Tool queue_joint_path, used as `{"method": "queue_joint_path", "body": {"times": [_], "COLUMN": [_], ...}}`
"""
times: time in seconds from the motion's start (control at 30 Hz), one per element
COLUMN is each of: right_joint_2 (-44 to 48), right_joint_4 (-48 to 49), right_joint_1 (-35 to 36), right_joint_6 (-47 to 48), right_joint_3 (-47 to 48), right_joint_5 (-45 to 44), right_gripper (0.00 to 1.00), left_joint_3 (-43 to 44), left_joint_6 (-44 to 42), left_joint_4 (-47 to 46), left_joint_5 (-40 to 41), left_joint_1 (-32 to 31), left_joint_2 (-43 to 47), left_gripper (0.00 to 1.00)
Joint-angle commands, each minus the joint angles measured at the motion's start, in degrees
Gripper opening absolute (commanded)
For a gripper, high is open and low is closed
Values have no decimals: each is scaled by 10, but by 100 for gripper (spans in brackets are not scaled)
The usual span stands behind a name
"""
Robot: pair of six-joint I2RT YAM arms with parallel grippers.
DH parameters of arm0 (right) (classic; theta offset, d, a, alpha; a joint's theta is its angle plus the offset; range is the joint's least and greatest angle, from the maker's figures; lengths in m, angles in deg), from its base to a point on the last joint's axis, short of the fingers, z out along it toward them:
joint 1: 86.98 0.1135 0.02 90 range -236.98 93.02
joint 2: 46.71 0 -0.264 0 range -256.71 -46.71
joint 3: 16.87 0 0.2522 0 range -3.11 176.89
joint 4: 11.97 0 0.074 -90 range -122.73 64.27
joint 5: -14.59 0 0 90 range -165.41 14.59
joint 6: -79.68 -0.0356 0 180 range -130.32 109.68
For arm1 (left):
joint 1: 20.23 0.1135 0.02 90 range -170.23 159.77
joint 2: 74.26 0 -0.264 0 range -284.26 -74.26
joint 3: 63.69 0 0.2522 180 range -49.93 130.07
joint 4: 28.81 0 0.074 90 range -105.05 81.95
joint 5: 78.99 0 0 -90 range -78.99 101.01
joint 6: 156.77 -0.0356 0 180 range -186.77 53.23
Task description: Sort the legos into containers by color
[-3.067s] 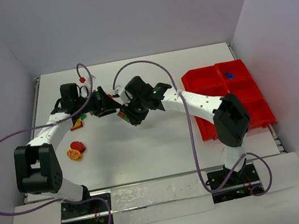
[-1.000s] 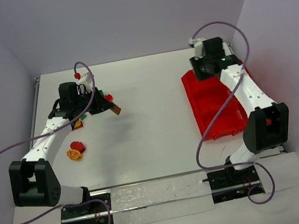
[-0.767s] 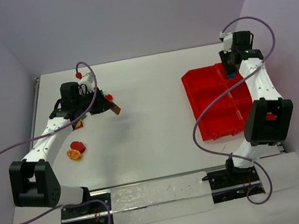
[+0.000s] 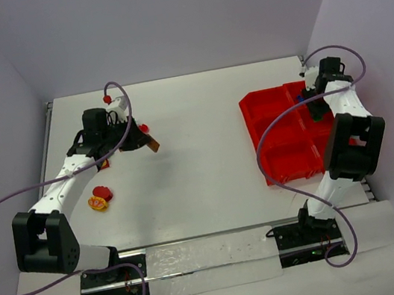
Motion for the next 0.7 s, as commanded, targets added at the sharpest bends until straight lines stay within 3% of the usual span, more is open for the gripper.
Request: {"method": "queue_joint_path", "body": {"times": [0.0,0.13,0.23,0.27,0.4,0.5,0.67], "right_joint_2": [28,23,27,29,40,53,92], "right_joint_4": [9,4,2,-3,-13,-27,-75], "right_joint_1": [-5,-6,-5,-6,-6,-6,1], "right_joint_6": [15,15,15,16,11,10,-8], "right_joint_3": [-9,-12,-18,-19,-19,-9,45], "right_joint_5": [9,15,19,22,29,34,85], "right_gripper": [4,13,31,43,69,80,82], "left_joint_3": [26,26,27,28,31,34,37], "left_joint_6": [-7,-8,-9,-9,-8,-5,27], "left_joint_4": [-6,-6,-7,-7,-10,-13,-31], "left_joint_5": [-4,-4,-4,-4,-7,-11,-52], "left_joint_1": [-7,-9,-9,-10,-13,-16,-17], "left_joint_2": [5,5,5,4,0,-4,-6], "left_gripper": [0,0,0,0,0,0,0]}}
